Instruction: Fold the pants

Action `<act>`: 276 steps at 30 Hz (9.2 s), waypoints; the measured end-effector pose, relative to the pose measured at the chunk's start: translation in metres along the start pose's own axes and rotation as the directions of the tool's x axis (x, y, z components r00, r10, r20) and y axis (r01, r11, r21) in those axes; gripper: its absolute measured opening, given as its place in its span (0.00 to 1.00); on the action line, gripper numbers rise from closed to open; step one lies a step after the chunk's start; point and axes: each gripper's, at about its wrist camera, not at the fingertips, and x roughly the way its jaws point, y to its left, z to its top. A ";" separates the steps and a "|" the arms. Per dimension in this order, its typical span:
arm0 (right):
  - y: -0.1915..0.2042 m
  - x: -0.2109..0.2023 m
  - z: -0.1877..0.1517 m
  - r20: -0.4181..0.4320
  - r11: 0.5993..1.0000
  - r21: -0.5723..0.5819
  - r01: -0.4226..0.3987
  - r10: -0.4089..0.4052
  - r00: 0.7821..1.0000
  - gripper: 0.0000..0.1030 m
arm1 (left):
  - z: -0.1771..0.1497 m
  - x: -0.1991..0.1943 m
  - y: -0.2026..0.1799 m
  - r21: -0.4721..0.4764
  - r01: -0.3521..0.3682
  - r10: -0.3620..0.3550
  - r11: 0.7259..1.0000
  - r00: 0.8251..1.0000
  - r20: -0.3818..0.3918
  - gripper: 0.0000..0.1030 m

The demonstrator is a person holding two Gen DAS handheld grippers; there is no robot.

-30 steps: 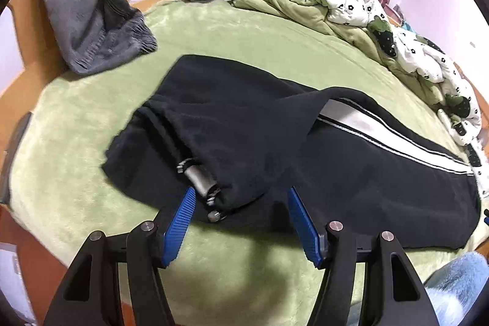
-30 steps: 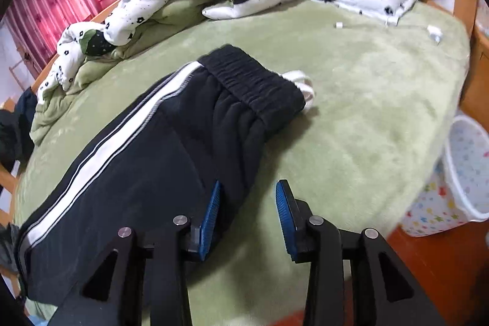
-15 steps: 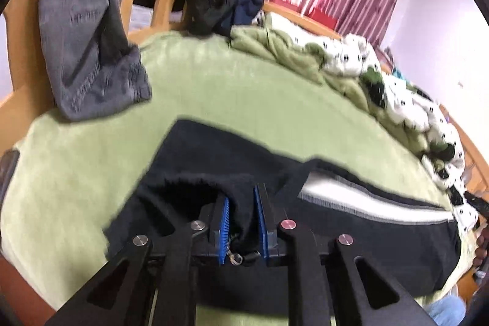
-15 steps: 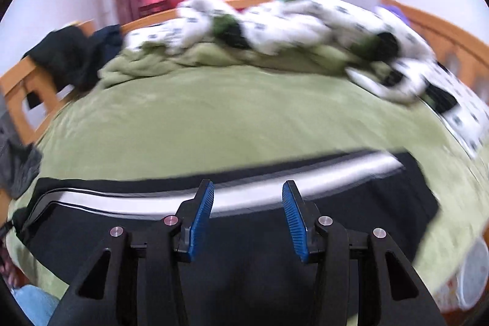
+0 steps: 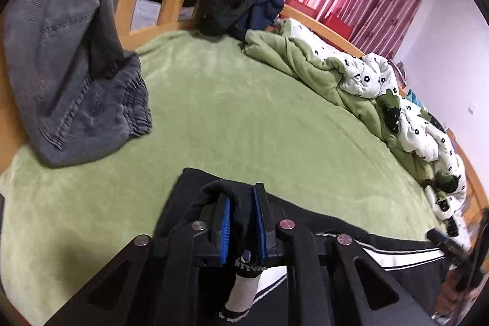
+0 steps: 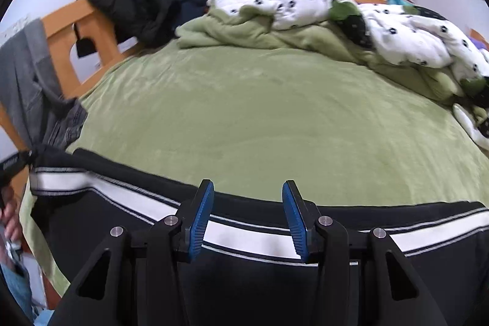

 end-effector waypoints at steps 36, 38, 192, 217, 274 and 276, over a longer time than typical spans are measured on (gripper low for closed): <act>0.029 0.055 -0.040 -0.134 0.976 -0.214 -0.047 0.018 0.991 0.45 | 0.008 0.073 0.026 0.144 -0.062 0.063 0.988 0.998 0.001 0.14; 0.026 0.052 -0.040 -0.121 0.975 -0.222 -0.030 0.003 0.993 0.45 | 0.001 0.098 0.042 0.082 -0.088 0.095 0.993 0.991 -0.095 0.14; -0.175 -0.093 -0.166 0.063 0.953 0.273 -0.133 0.120 0.991 0.46 | -0.227 -0.062 -0.184 0.360 0.069 -0.009 0.930 0.986 -0.166 0.72; -0.118 -0.031 -0.151 0.029 0.899 0.376 -0.226 0.232 0.972 0.14 | -0.230 -0.036 -0.100 0.278 0.182 -0.096 0.943 0.950 -0.297 0.72; -0.259 -0.232 -0.177 -0.033 0.728 0.631 0.269 -0.321 0.947 0.46 | -0.180 -0.033 -0.099 0.227 0.281 -0.218 0.933 0.939 -0.266 0.71; -0.268 -0.230 -0.181 -0.048 0.712 0.643 0.284 -0.332 0.942 0.46 | -0.179 -0.031 -0.100 0.234 0.272 -0.208 0.933 0.941 -0.267 0.71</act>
